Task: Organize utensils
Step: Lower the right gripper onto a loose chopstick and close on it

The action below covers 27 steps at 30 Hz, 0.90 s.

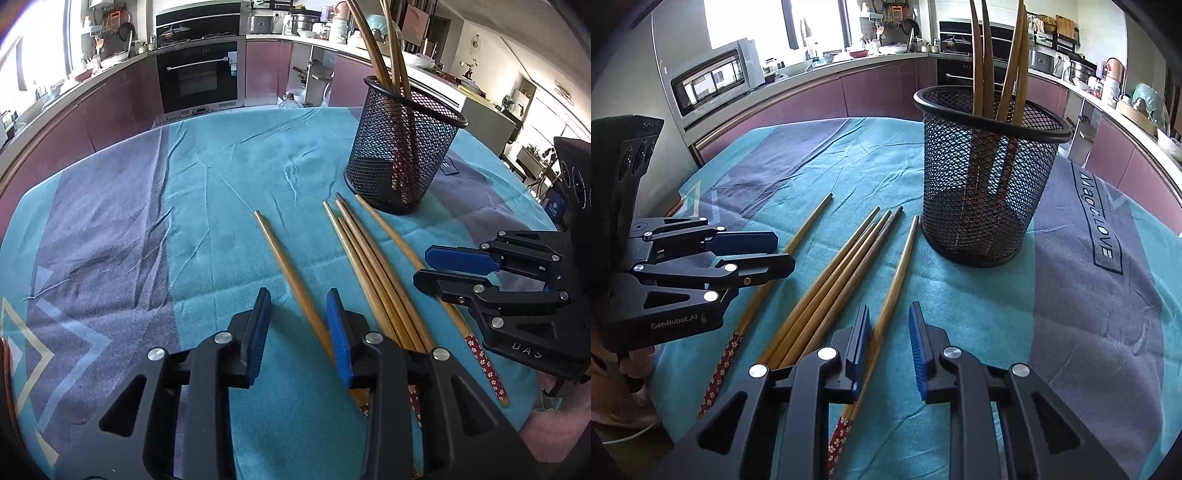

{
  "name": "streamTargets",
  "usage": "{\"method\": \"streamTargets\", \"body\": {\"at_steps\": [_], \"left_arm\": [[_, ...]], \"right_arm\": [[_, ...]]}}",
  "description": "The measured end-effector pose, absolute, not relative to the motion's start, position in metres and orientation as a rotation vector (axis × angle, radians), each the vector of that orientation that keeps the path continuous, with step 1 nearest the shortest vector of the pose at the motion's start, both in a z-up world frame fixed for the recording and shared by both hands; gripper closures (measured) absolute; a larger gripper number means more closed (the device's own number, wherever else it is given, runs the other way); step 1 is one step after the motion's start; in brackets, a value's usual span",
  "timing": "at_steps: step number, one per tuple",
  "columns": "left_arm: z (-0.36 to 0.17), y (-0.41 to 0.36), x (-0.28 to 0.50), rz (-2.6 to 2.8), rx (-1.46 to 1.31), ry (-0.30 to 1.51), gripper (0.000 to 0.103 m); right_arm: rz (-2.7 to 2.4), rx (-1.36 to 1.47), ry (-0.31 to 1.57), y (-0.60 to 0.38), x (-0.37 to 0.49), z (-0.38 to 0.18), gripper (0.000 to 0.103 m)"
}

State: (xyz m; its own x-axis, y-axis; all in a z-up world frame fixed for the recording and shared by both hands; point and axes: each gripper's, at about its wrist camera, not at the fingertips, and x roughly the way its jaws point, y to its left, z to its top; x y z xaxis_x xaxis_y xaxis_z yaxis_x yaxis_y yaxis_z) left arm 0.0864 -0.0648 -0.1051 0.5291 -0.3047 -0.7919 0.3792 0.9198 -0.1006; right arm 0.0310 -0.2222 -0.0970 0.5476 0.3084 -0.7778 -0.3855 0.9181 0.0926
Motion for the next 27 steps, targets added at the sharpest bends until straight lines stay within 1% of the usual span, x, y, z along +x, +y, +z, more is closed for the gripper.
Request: {"method": "streamTargets", "body": {"at_steps": [4,6,7,11,13,18,23,27], "left_arm": [[-0.105,-0.066,0.087,-0.407,0.090,0.928,0.073],[-0.106,-0.067,0.088,-0.403,0.091,0.927,0.075],[-0.106,-0.068,0.089,-0.401,0.092,0.927,0.078],[-0.107,-0.068,0.090,-0.405,0.082,0.929,0.086],[-0.107,-0.069,0.090,-0.408,0.074,0.932,0.088],[-0.107,-0.069,0.090,-0.407,0.066,0.932,0.090],[-0.107,-0.068,0.089,-0.411,0.053,0.936,0.095],[-0.105,-0.064,0.089,-0.398,0.033,0.933,0.095]], "right_arm": [[0.412,-0.093,0.901,-0.220,0.034,-0.097,0.083],[0.410,-0.092,0.901,-0.219,0.035,-0.097,0.085],[0.409,-0.091,0.902,-0.219,0.035,-0.097,0.087],[0.409,-0.072,0.906,-0.221,0.037,-0.097,0.094],[0.410,-0.063,0.908,-0.222,0.037,-0.098,0.094],[0.411,-0.055,0.911,-0.224,0.036,-0.097,0.097],[0.419,-0.035,0.910,-0.231,0.034,-0.095,0.097],[0.439,-0.014,0.901,-0.237,0.031,-0.090,0.097]]}}
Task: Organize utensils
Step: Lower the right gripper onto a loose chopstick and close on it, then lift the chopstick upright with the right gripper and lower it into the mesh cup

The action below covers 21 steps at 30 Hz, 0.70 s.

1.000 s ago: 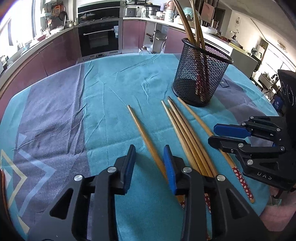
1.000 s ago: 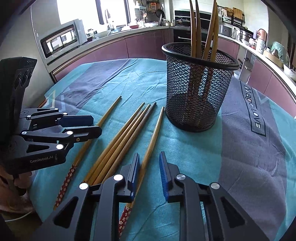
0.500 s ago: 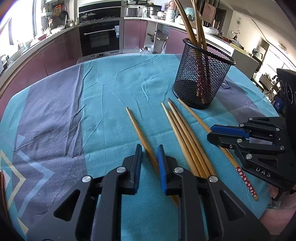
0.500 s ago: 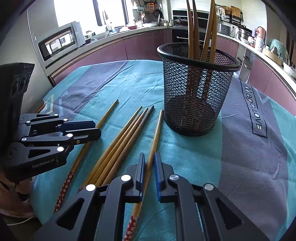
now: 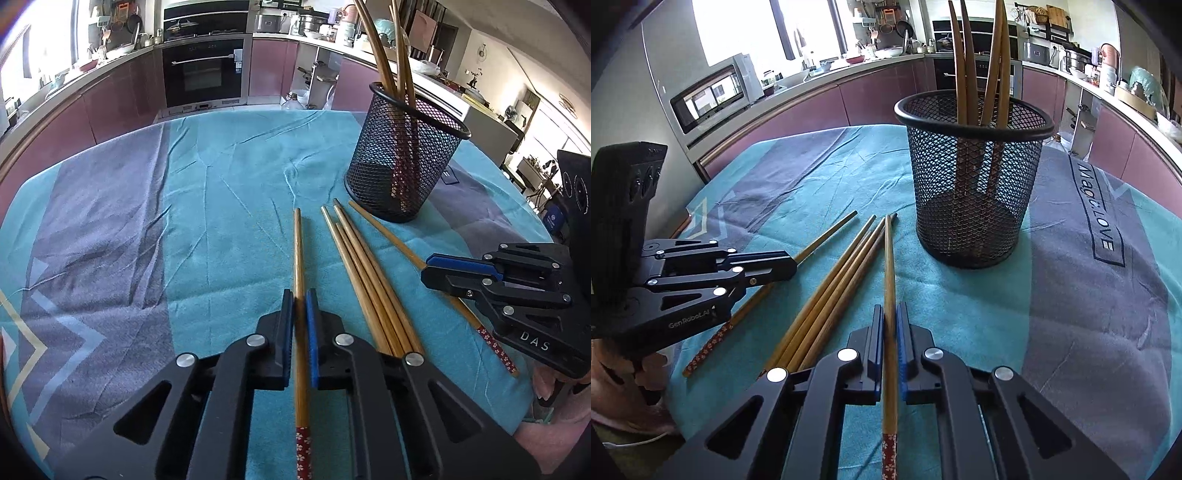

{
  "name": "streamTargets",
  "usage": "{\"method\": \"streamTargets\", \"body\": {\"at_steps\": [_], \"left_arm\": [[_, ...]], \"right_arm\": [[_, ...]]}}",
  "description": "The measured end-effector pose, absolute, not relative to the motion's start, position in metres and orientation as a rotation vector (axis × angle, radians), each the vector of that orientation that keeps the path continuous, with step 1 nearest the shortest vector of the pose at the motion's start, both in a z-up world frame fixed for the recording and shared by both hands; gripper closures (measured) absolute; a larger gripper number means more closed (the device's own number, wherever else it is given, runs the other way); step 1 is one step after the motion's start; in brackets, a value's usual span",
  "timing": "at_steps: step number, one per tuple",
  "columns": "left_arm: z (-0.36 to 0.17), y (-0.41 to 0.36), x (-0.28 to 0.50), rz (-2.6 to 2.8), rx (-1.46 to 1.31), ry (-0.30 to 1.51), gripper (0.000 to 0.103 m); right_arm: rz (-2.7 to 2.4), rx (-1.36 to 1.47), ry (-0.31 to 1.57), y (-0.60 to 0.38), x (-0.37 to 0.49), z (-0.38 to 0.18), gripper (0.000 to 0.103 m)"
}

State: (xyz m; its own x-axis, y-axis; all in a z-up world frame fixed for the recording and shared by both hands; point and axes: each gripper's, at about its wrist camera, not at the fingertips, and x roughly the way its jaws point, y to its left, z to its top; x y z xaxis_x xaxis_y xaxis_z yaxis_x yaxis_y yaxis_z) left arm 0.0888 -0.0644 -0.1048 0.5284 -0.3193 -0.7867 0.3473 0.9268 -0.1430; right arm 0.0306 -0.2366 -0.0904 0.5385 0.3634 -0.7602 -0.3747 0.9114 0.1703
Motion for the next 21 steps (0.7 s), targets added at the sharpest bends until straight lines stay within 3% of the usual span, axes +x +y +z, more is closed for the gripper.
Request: {"method": "streamTargets", "body": {"at_steps": [21], "left_arm": [[-0.039,-0.044,0.072,-0.497,-0.071,0.800,0.095]], "right_arm": [[0.548,0.096,0.762,-0.259,0.008,-0.040,0.097]]}}
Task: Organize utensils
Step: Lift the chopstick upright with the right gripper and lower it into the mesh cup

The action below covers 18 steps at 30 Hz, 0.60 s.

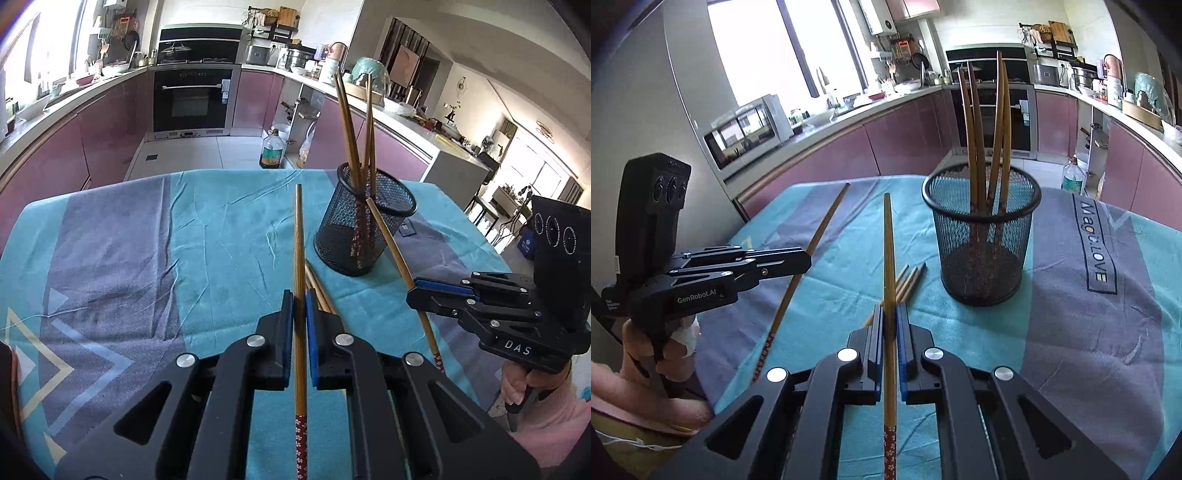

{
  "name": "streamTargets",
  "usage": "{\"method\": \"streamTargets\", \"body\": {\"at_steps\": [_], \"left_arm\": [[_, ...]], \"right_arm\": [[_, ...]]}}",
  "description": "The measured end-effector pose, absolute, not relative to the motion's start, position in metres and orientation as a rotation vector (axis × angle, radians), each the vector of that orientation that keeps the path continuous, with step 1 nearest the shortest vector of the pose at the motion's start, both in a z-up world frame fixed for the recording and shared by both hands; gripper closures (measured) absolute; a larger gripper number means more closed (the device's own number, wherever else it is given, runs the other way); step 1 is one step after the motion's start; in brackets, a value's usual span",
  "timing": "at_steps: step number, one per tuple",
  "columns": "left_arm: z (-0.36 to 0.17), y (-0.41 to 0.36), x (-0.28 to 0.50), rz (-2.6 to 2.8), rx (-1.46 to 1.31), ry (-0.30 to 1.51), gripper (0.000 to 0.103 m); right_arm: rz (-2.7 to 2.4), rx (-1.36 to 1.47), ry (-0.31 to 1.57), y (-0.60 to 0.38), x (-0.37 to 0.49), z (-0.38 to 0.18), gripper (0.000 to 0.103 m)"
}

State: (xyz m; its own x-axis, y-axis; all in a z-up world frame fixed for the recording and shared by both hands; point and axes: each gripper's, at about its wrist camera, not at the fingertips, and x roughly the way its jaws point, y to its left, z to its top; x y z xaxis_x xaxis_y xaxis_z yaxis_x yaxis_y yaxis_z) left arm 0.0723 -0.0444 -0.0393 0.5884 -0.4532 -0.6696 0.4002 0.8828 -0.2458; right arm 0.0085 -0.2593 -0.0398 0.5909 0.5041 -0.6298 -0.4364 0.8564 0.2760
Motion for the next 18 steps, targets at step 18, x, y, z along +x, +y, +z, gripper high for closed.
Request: {"method": "streamTargets", "body": {"at_steps": [18], "left_arm": [[0.051,-0.032,0.064,-0.629,-0.154,0.607,0.096]], "right_arm": [[0.516,0.148,0.561,-0.294,0.019,0.017,0.097]]}}
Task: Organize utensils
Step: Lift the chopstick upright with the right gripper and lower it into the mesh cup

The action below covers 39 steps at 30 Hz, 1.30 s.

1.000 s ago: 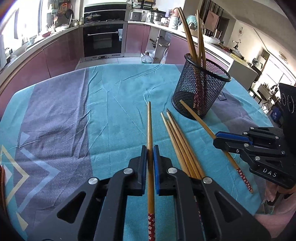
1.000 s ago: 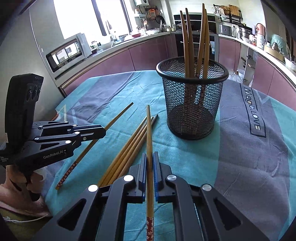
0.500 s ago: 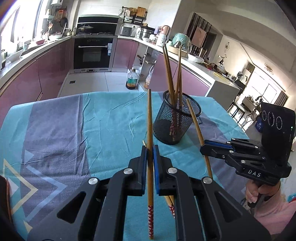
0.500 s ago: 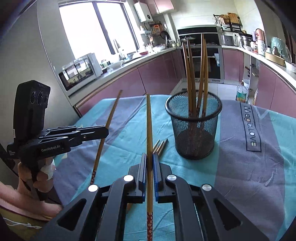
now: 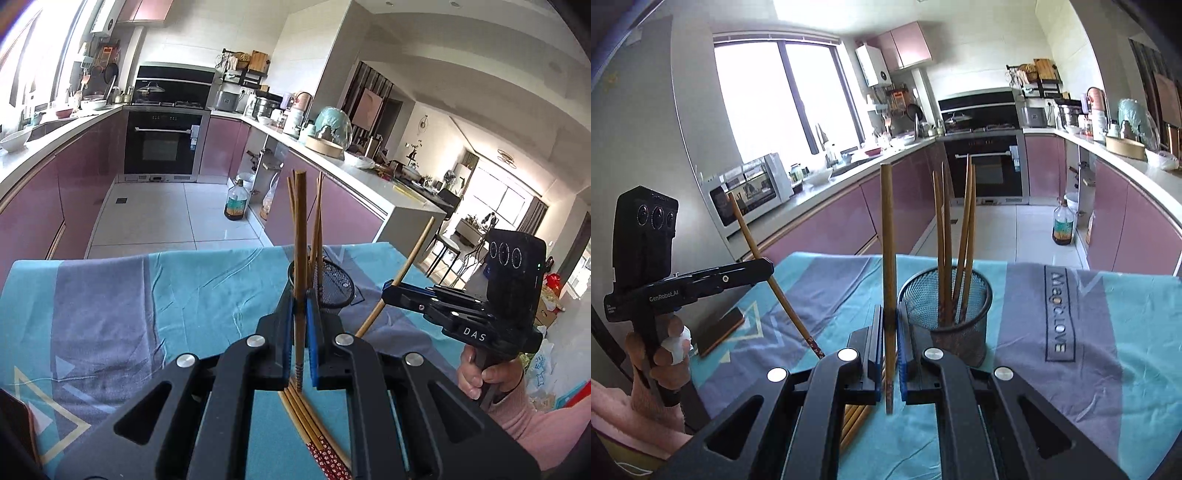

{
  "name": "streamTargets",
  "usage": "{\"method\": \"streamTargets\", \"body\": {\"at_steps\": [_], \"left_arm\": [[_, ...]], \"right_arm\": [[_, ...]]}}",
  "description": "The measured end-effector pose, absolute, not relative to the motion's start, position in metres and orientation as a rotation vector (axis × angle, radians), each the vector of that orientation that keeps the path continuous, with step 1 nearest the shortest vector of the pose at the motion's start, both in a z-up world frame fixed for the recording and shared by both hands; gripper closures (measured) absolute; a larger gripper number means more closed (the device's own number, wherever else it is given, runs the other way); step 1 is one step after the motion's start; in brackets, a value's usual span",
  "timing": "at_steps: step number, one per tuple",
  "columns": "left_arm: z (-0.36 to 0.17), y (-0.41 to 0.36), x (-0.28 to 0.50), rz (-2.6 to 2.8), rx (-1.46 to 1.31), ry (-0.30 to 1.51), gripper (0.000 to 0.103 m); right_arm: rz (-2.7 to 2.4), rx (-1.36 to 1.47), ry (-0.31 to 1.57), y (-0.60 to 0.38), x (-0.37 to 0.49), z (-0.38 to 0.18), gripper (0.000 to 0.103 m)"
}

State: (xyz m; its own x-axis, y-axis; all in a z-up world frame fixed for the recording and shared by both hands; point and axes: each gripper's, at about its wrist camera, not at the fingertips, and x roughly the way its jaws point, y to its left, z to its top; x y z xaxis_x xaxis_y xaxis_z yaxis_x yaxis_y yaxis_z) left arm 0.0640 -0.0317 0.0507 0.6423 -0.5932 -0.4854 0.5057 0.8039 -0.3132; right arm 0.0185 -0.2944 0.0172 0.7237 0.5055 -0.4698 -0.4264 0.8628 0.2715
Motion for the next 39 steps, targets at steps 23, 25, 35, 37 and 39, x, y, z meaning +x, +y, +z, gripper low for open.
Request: {"method": "streamTargets", "body": {"at_steps": [23,25,35,37,39], "left_arm": [[0.120,-0.074,0.114,-0.653,-0.134,0.484,0.096],[0.116,-0.081,0.116,-0.641,-0.115,0.496,0.096],[0.082,-0.107,0.133,-0.630,-0.031,0.631,0.096],[0.076,-0.110,0.135,-0.630,-0.016,0.652,0.096],[0.068,-0.113,0.139,-0.632,-0.004,0.673,0.096]], "right_arm": [[0.447,0.091,0.380,-0.319,0.049,0.085,0.097],[0.439,0.086,0.389,-0.319,0.055,0.083,0.097],[0.421,0.050,0.514,-0.307,0.079,0.053,0.098],[0.419,0.044,0.547,-0.304,0.085,0.046,0.098],[0.417,0.041,0.580,-0.302,0.090,0.040,0.098]]}}
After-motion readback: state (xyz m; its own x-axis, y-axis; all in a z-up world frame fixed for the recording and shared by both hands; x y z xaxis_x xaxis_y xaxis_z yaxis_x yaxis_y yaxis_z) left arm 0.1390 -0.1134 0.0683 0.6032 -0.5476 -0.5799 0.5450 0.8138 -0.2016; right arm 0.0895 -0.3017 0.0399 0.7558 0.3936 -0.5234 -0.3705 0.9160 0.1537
